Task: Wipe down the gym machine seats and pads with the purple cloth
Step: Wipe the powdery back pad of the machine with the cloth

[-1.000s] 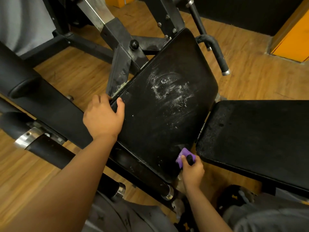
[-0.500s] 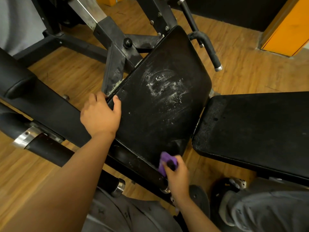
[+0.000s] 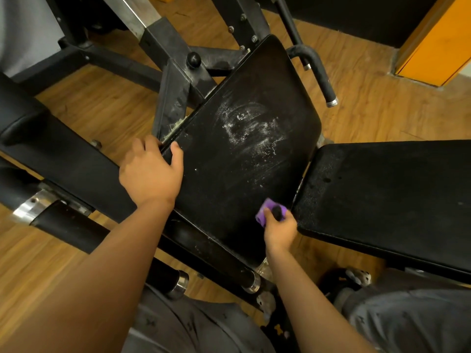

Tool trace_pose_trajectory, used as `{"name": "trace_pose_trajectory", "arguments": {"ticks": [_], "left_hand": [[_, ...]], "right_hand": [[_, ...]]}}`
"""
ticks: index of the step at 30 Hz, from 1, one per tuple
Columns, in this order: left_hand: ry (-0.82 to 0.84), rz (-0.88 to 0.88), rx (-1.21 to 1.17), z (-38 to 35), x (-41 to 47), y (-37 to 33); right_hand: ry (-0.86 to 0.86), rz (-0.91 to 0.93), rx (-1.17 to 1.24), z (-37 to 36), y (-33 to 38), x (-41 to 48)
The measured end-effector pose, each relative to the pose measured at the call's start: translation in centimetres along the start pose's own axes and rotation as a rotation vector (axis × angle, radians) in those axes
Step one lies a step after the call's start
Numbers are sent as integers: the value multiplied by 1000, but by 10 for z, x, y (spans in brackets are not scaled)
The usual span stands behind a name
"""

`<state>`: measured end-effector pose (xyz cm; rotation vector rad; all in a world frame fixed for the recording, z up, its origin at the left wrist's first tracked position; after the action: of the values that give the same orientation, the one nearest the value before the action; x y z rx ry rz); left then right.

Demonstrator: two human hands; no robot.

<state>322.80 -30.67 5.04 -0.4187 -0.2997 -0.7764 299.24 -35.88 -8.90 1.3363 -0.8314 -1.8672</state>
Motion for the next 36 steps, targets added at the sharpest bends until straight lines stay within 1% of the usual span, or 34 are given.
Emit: {"name": "trace_pose_trajectory", "arguments": {"ticks": [2, 4, 10, 15, 18, 22, 26, 30, 33, 36], "left_hand": [[-7, -5, -3, 1, 0, -1], [-4, 0, 1, 1, 0, -1], [-16, -6, -10, 1, 0, -1], [-14, -9, 0, 0, 0, -1], [-32, -15, -6, 0, -1, -1], [-28, -10, 6, 0, 0, -1], [-40, -15, -11, 2, -1, -2], [-37, -8, -9, 3, -1, -2], [-39, -9, -7, 3, -1, -2], [-25, -3, 14, 3, -1, -3]], "right_hand": [[-87, -152, -7, 18, -28, 2], [-119, -232, -1, 27, -42, 3], [-109, -255, 87, 22, -30, 5], [-125, -331, 275, 15, -25, 8], [-97, -353, 378, 7, -23, 8], [8, -241, 291, -2, -13, 8], [-8, -286, 216, 9, -17, 14], [-54, -240, 78, 22, -45, 0], [-32, -222, 8, 35, -77, -17], [-12, -190, -22, 38, -84, -31]]}}
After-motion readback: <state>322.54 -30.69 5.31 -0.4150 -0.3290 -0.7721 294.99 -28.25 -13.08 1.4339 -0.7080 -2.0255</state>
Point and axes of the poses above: each hand's wrist, its own x-axis towards the middle knuckle, its own z-axis out of the back of the hand, y = z × x, the point moved 3 cm from there along x, towards the middle knuckle, and after that the axes turned 4 degrees about -z, right-handed, at the moved point
